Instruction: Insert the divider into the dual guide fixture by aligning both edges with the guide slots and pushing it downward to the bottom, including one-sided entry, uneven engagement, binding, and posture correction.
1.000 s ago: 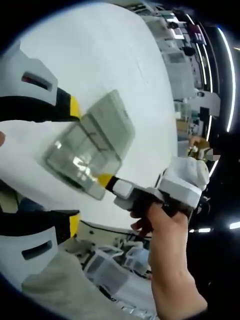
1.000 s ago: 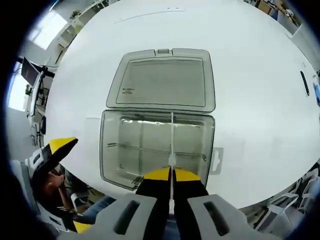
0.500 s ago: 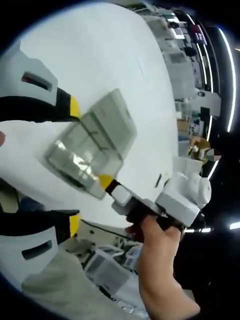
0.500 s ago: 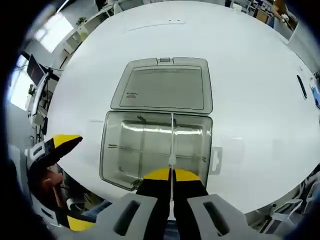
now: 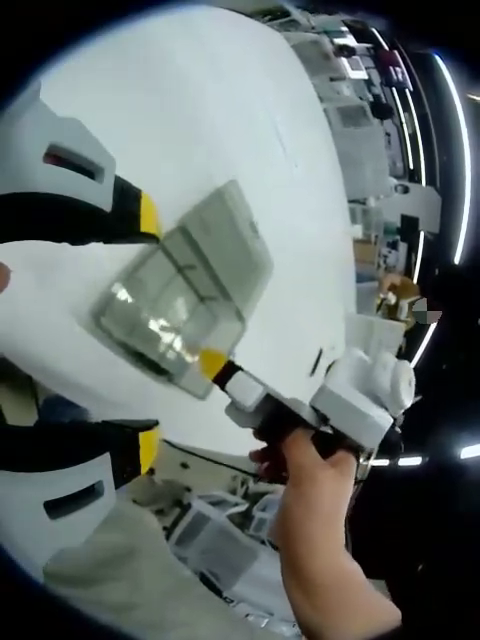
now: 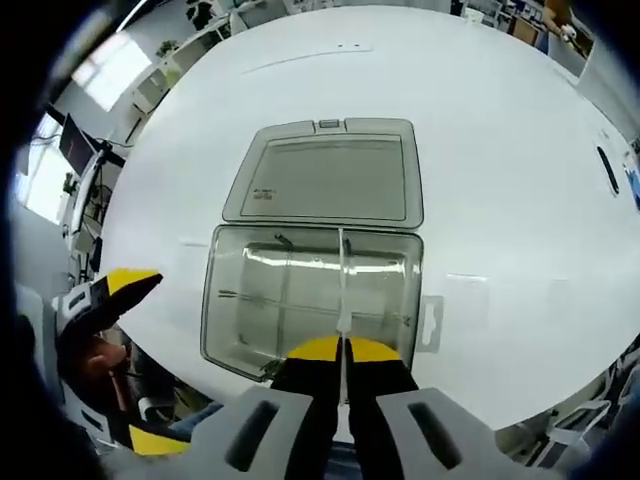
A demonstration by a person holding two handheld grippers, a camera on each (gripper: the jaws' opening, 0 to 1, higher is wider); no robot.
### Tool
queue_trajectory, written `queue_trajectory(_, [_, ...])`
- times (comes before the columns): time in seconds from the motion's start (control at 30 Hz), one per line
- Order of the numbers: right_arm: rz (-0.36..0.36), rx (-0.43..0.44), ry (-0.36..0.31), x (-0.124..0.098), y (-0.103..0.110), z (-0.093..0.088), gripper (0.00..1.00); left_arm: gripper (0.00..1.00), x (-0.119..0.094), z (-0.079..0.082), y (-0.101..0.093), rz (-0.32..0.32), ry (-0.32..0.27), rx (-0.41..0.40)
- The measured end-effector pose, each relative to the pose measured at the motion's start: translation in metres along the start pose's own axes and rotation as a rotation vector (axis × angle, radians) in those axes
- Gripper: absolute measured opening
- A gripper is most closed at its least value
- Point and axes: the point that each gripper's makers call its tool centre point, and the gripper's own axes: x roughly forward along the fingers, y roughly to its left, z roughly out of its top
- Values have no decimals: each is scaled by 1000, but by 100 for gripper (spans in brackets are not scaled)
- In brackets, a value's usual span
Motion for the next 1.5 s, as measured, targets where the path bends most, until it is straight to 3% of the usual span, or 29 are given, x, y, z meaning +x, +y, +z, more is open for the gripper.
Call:
queue_trajectory(0.63, [7, -28, 105, 13, 2, 0, 0, 69, -7, -8, 4, 31, 8, -20])
queue_trajectory(1.2, [13, 9, 40, 13, -3, 4, 0, 68, -3, -7, 0, 25, 5, -24])
queue_trajectory(1.5, [19, 38, -13, 1, 1, -2, 0, 68, -3, -6, 1, 23, -2, -25])
